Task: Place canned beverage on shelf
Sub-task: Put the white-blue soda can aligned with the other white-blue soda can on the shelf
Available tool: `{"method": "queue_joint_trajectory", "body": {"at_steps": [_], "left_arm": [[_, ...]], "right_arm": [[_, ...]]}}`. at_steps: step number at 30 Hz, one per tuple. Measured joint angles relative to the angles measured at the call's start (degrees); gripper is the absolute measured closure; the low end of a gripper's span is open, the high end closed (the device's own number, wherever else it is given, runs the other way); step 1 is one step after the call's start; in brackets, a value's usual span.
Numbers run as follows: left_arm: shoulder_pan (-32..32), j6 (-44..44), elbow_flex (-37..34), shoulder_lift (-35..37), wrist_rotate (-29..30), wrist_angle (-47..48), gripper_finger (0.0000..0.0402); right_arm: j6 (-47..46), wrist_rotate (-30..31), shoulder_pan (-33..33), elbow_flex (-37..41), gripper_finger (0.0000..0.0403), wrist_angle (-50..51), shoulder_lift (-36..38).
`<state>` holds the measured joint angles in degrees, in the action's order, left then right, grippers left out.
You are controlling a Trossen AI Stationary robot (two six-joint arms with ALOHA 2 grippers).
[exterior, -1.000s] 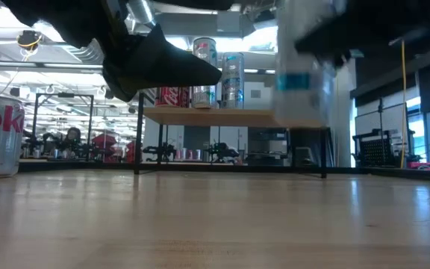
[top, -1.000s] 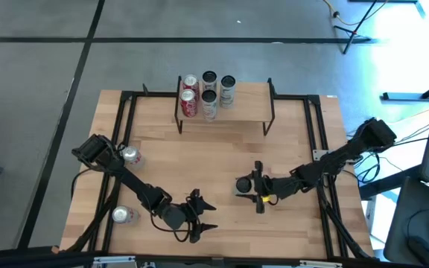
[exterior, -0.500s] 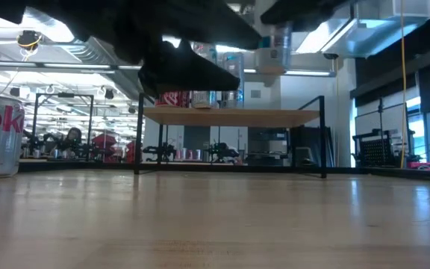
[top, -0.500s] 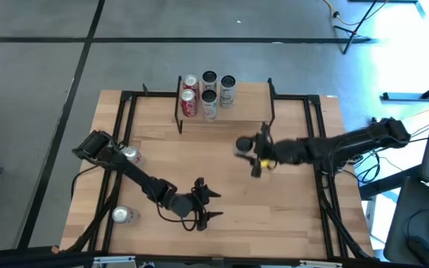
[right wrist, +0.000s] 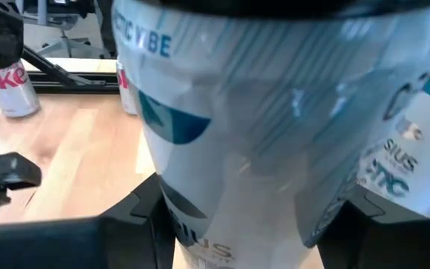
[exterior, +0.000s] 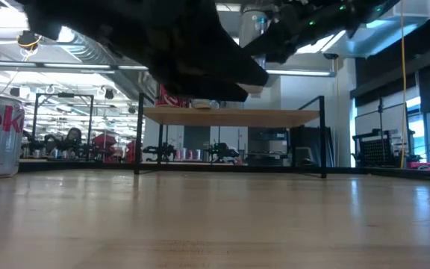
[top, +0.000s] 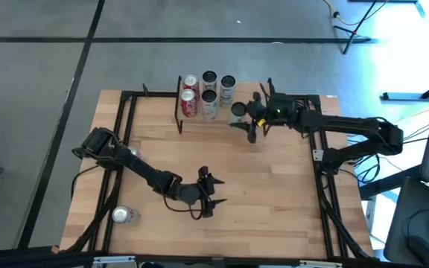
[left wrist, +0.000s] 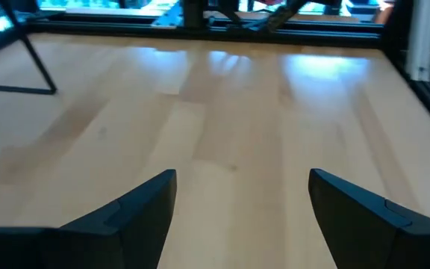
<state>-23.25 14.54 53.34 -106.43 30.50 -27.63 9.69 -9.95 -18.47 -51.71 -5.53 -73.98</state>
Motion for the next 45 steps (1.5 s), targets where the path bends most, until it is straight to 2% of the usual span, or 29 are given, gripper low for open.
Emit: {"method": "queue_joint_trajectory", "body": {"at_steps": [4,12,16,23,25,31,34,38,45], "left_arm": [[2.27,-0.15,0.00,0.00,-0.07,0.04,0.0113],[4.62,-0.15,0.00,0.00,-0.13,0.20,0.0113],[4.77,-0.17,0.00,0.00,-0.18,0.21,0.0113],[4.77,-0.20,0.00,-0.02,-0.22,0.21,0.0113],[4.75,-0.20,0.00,-0.02,-0.22,0.21,0.0113],[4.75,-0.17,0.00,-0.02,-0.22,0.22,0.0113],[4.75,-0.17,0.00,-0.02,-0.20,0.23,0.0113],[4.75,-0.17,0.00,-0.04,-0.22,0.21,0.0113],[4.75,-0.18,0.00,-0.04,-0.11,0.21,0.0113]], "right_arm": [[1.12,-3.13,-3.29,-3.07,0.0195,-0.20,-4.00],[1.50,-4.46,-6.74,-7.83,0.0195,-0.19,-11.00],[1.32,-6.20,-7.97,-8.72,0.0195,-0.53,-12.67],[1.34,-5.73,-7.83,-8.72,0.0195,-0.54,-13.33],[1.47,-5.72,-7.83,-8.72,0.0176,-0.54,-13.39],[1.55,-4.80,-7.81,-8.78,0.0061,-0.95,-13.33],[1.55,-4.75,-7.81,-8.78,0.0029,-1.01,-13.33],[1.55,-4.66,-7.81,-8.78,0.0017,-1.22,-13.13],[1.35,-4.62,-7.81,-8.76,0.0030,-0.36,-9.24]]}}
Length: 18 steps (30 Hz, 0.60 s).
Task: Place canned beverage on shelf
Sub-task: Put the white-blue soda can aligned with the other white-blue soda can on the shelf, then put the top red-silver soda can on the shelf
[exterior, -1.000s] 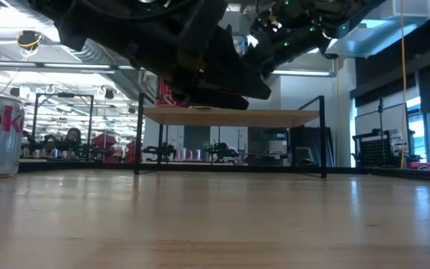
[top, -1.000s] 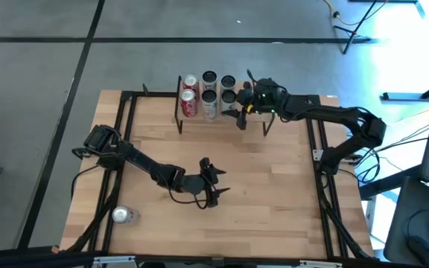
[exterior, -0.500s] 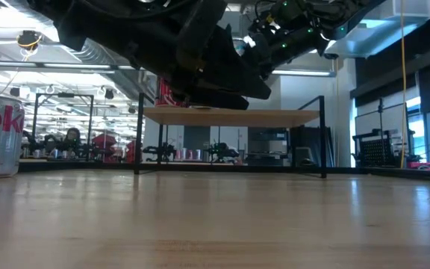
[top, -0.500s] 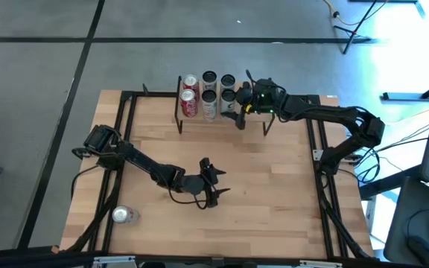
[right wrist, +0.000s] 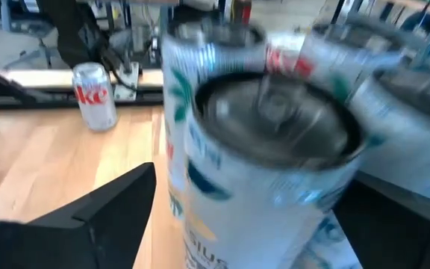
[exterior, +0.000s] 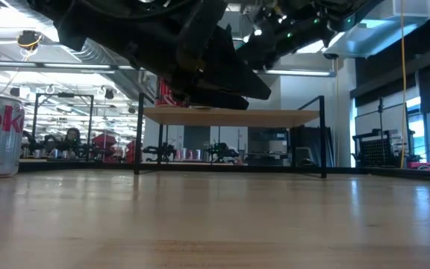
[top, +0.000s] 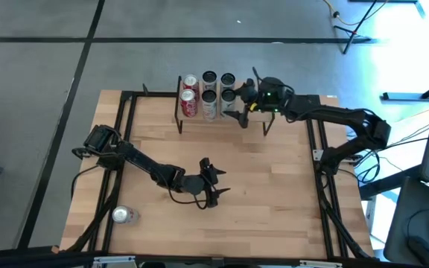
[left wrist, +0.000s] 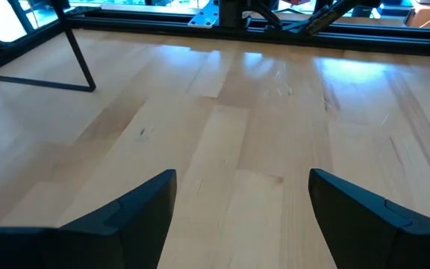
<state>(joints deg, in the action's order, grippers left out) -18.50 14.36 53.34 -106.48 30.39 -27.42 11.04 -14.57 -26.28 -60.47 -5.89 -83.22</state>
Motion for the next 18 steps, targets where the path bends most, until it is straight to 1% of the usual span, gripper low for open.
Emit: {"method": "queue_joint_trajectory", "body": {"at_steps": [4,8,10,12,15,18], "left_arm": [[0.00,-1.34,0.00,0.00,0.54,-0.08,0.0113],[0.00,-1.46,0.00,-0.02,0.54,-0.25,0.0113],[0.00,-1.48,0.00,-0.02,0.61,-0.48,0.0113],[0.09,-1.48,0.00,-0.02,0.66,-0.52,0.0113],[0.17,-1.21,0.00,0.07,0.60,-0.42,0.0113],[0.13,-1.11,0.09,2.91,0.09,3.50,0.0113]], "right_arm": [[-0.08,0.15,0.00,0.00,0.0038,-0.17,4.14],[0.02,2.55,0.00,0.00,0.0040,-0.20,9.17],[0.12,2.55,0.00,0.00,0.0040,0.23,11.74],[-0.12,1.43,0.02,0.02,0.0040,1.85,14.18],[-0.30,-1.93,1.29,0.02,0.0040,5.95,16.93],[-0.22,-5.44,3.30,0.34,0.0039,10.93,18.04]]}}
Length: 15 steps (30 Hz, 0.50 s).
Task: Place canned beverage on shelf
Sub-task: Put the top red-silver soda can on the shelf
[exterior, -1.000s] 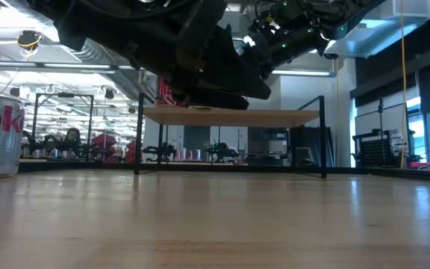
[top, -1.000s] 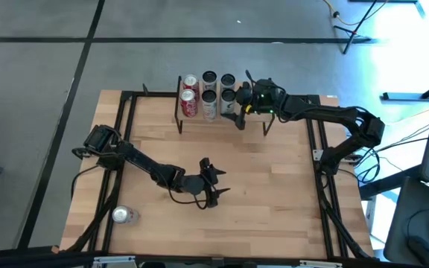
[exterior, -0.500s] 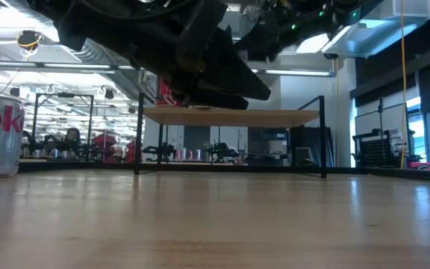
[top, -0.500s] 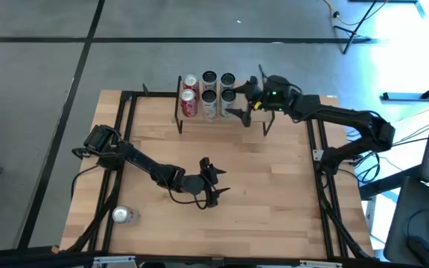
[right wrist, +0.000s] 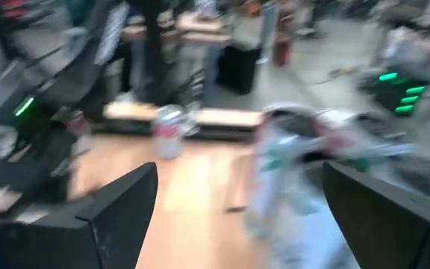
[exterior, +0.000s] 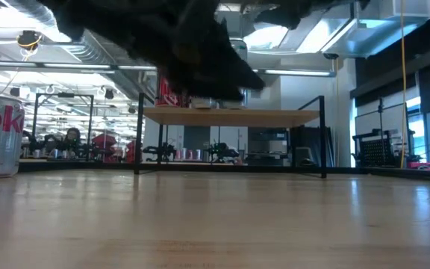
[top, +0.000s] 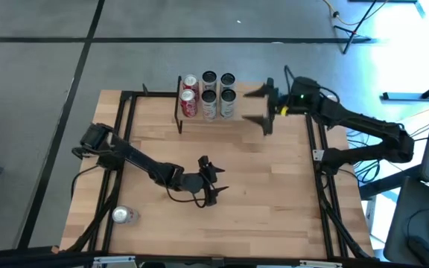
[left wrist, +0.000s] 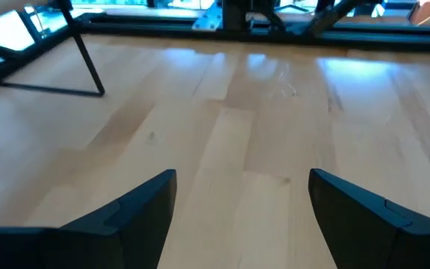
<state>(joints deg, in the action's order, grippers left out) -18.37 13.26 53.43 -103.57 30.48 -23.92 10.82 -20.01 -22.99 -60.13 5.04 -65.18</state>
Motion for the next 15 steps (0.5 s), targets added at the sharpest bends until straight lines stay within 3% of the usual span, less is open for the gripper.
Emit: {"method": "queue_joint_trajectory", "body": {"at_steps": [5,11,15], "left_arm": [[-0.60,5.22,3.05,9.67,2.69,17.91,0.0113],[0.83,22.84,10.69,20.03,4.69,55.68,0.0113],[3.19,35.88,14.31,23.13,1.32,77.57,0.0113]], "right_arm": [[2.42,-2.21,5.80,5.32,0.0038,0.36,-0.11],[2.80,1.54,12.60,12.61,0.0038,-8.26,-0.12],[2.91,2.87,15.47,13.41,0.0038,-9.41,-0.23]]}}
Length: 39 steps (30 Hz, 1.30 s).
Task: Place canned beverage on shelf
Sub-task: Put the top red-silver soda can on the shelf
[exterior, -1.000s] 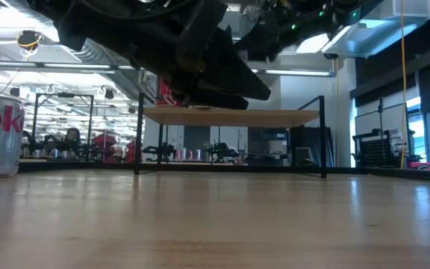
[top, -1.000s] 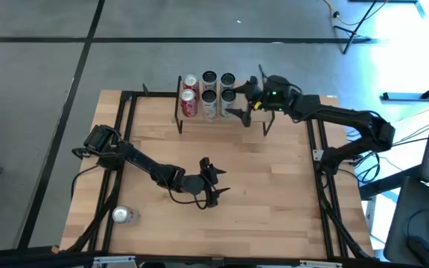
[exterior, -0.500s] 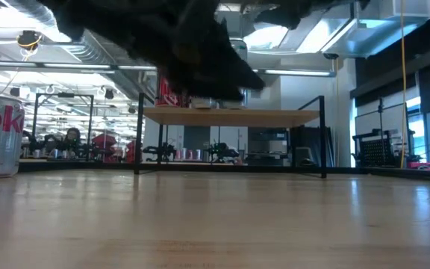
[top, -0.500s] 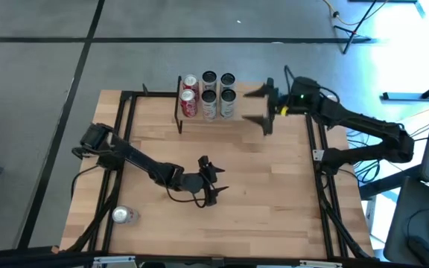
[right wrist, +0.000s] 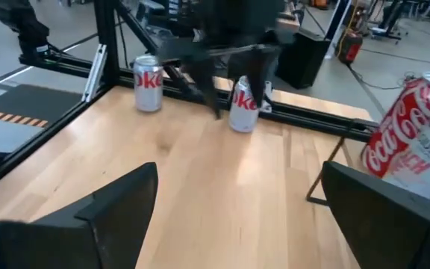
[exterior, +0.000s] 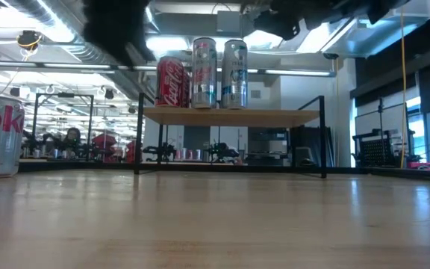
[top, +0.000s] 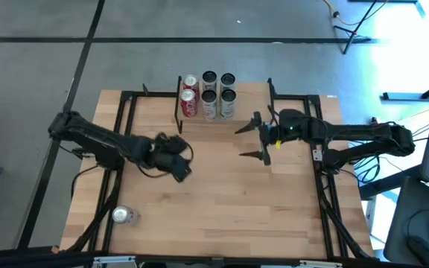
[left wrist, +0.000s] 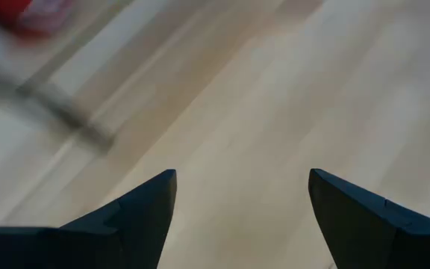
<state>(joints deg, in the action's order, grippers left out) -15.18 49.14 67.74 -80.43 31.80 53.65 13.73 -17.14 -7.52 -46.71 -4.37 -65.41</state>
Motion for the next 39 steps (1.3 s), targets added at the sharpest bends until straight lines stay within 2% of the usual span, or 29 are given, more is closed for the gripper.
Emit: {"method": "queue_joint_trajectory", "body": {"at_steps": [5,10,17,21,34,39], "left_arm": [[3.47,10.11,1.32,1.34,-5.61,20.63,0.0113],[7.29,16.50,1.34,1.41,-10.84,36.02,0.0113],[12.19,13.75,-0.46,1.82,-18.20,36.41,0.0113],[14.15,10.96,-3.30,2.33,-20.71,36.21,0.0113],[14.14,10.28,-4.31,9.77,-23.44,36.20,0.0113],[14.06,9.18,-8.83,12.08,-23.11,36.36,0.0113]], "right_arm": [[0.03,2.16,1.13,0.02,0.0038,0.45,0.00],[-0.45,1.60,1.19,1.13,0.0038,0.96,-1.12],[-0.87,4.12,1.14,3.49,0.0038,-2.52,-1.95],[-1.06,2.77,1.17,3.49,0.0038,-1.74,-1.95],[-2.53,0.13,1.19,3.49,0.0038,-0.09,-1.95],[-2.55,-0.49,1.19,3.49,0.0038,-0.23,-1.95]]}}
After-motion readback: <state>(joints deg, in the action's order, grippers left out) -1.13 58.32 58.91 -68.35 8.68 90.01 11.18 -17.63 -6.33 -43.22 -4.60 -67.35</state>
